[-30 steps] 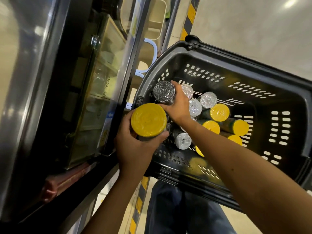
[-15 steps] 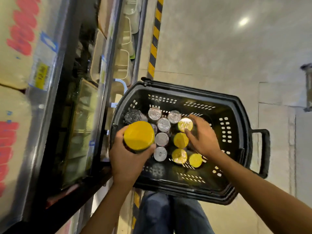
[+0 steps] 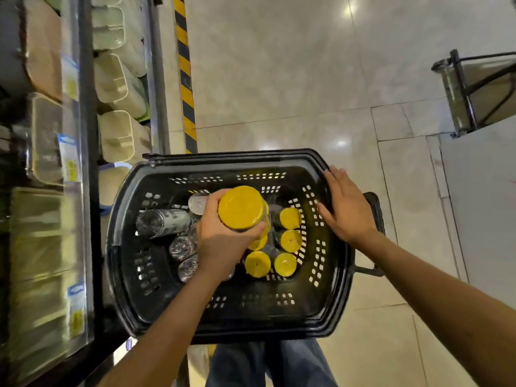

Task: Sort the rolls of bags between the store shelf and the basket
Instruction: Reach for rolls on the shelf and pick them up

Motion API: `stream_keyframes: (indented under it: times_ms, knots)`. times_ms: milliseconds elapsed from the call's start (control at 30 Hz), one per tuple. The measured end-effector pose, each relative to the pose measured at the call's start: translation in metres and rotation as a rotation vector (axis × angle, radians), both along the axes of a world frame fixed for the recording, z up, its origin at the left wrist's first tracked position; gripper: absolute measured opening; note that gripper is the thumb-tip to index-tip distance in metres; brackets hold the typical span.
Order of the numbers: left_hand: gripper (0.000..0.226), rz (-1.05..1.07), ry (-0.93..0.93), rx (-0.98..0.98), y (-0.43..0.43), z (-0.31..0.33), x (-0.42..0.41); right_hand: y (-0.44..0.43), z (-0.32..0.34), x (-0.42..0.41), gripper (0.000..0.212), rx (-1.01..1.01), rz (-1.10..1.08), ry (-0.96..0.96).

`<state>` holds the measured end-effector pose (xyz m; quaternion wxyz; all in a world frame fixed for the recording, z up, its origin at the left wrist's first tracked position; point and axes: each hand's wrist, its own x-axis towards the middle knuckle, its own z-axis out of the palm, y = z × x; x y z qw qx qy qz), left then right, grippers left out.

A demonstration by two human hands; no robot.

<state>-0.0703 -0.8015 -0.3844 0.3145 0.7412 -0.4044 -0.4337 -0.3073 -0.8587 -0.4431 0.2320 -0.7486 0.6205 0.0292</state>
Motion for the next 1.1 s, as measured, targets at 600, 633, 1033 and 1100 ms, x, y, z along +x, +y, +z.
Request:
stream_keyframes:
  times_ms: [600, 633, 1033, 1100]
  knots:
    - [0.074, -0.017, -0.090, 0.136, -0.068, -0.134, -0.072, 0.013, -0.058, -0.013, 0.077, -0.151, -0.040, -0.111]
    - [0.074, -0.008, -0.105, 0.141, -0.069, -0.141, -0.076, 0.012, -0.059, -0.014, 0.077, -0.151, -0.038, -0.114]
    - [0.076, -0.040, -0.256, 0.205, -0.076, -0.202, -0.093, 0.014, -0.068, -0.016, 0.073, -0.171, -0.069, -0.170]
    - [0.077, -0.058, -0.274, 0.234, -0.078, -0.212, -0.096, 0.014, -0.070, -0.017, 0.073, -0.181, -0.067, -0.179]
